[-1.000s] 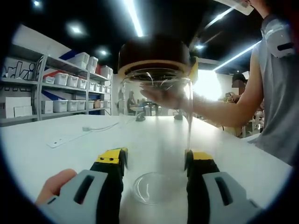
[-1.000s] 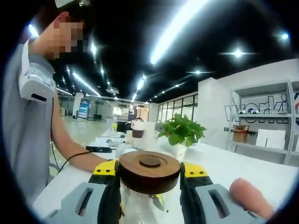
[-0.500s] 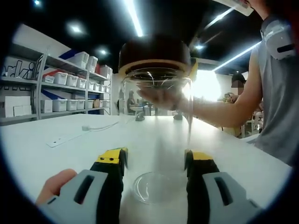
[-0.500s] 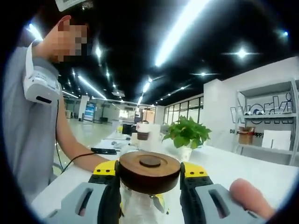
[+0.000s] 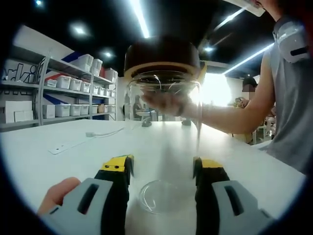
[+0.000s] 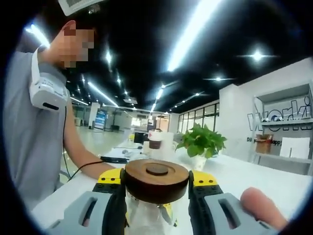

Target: Clamp the coffee can twist off the lid put the lid on the table pick up the lid cover the can tighten the lid

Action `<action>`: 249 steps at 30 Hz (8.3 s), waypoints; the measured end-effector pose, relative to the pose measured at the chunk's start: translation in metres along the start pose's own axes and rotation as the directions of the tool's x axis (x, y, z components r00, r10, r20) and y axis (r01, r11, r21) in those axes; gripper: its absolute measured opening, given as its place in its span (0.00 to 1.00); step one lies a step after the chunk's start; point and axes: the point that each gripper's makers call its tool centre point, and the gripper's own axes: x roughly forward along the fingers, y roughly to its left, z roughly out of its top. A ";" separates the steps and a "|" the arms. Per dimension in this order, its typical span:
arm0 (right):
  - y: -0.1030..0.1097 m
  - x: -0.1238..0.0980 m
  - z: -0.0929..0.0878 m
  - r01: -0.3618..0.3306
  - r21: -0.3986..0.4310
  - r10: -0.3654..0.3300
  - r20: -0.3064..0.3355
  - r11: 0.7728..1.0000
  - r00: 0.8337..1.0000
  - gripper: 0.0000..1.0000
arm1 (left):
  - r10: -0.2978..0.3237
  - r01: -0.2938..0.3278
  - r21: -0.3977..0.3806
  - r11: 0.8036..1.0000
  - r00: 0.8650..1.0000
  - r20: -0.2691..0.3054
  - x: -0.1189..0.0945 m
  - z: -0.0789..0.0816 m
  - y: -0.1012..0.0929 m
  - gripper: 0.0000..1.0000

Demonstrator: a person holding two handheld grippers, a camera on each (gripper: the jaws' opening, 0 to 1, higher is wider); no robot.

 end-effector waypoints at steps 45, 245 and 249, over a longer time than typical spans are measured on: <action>-0.001 -0.003 -0.005 0.694 0.003 -0.687 -0.142 0.720 0.713 0.58 | 0.002 -0.002 -0.002 1.000 1.000 -0.006 0.000 0.000 -0.004 0.43; -0.004 -0.011 -0.002 0.648 0.030 -0.640 -0.124 0.761 0.758 0.51 | 0.024 -0.023 0.031 0.999 0.999 -0.039 -0.001 -0.008 0.005 0.41; -0.004 -0.009 -0.003 0.676 -0.063 -0.677 -0.136 0.735 0.723 0.50 | 0.021 -0.020 0.031 0.999 0.999 -0.040 -0.001 -0.008 0.005 0.41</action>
